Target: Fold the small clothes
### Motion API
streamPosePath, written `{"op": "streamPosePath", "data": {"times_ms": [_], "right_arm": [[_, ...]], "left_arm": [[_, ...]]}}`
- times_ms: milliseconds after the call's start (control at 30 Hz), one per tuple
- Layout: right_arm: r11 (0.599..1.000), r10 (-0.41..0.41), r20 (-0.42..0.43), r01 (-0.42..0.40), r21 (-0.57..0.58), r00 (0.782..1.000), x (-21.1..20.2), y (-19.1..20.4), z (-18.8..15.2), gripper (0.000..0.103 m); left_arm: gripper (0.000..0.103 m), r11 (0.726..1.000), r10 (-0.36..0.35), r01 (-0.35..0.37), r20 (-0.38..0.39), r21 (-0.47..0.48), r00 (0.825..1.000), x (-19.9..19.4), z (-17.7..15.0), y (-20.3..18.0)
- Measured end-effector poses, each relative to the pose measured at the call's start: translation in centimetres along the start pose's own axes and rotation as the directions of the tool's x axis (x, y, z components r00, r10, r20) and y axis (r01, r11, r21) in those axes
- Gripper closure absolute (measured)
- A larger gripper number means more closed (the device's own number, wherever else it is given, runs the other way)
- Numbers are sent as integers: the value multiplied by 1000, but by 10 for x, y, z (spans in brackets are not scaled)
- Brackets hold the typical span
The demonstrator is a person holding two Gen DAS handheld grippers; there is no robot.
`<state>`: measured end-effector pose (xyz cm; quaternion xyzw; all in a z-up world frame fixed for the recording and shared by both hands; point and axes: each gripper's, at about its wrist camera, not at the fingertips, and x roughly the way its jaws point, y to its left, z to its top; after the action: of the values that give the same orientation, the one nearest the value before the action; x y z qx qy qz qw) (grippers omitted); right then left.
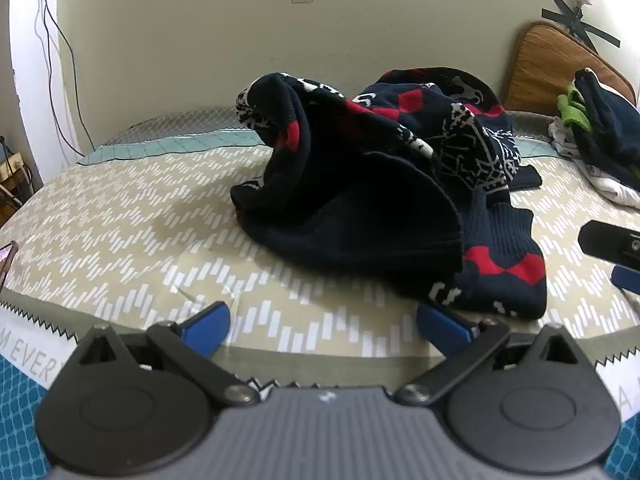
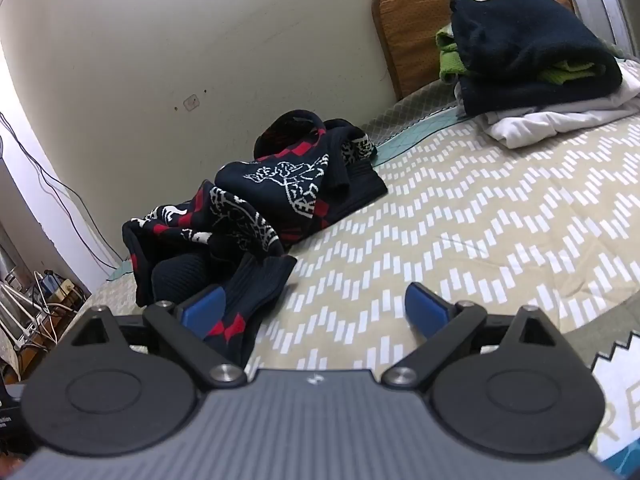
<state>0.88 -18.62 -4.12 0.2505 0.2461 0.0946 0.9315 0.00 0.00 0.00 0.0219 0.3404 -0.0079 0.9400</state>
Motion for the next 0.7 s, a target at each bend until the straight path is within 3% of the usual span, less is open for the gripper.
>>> {"op": "streamPosePath", "data": {"times_ms": [700], "right_arm": [[1000, -2, 0, 2, -2, 1000, 1, 0, -1, 2]], "left_arm": [[0, 1000, 0, 0, -2, 3, 1000, -1, 0, -2]]}}
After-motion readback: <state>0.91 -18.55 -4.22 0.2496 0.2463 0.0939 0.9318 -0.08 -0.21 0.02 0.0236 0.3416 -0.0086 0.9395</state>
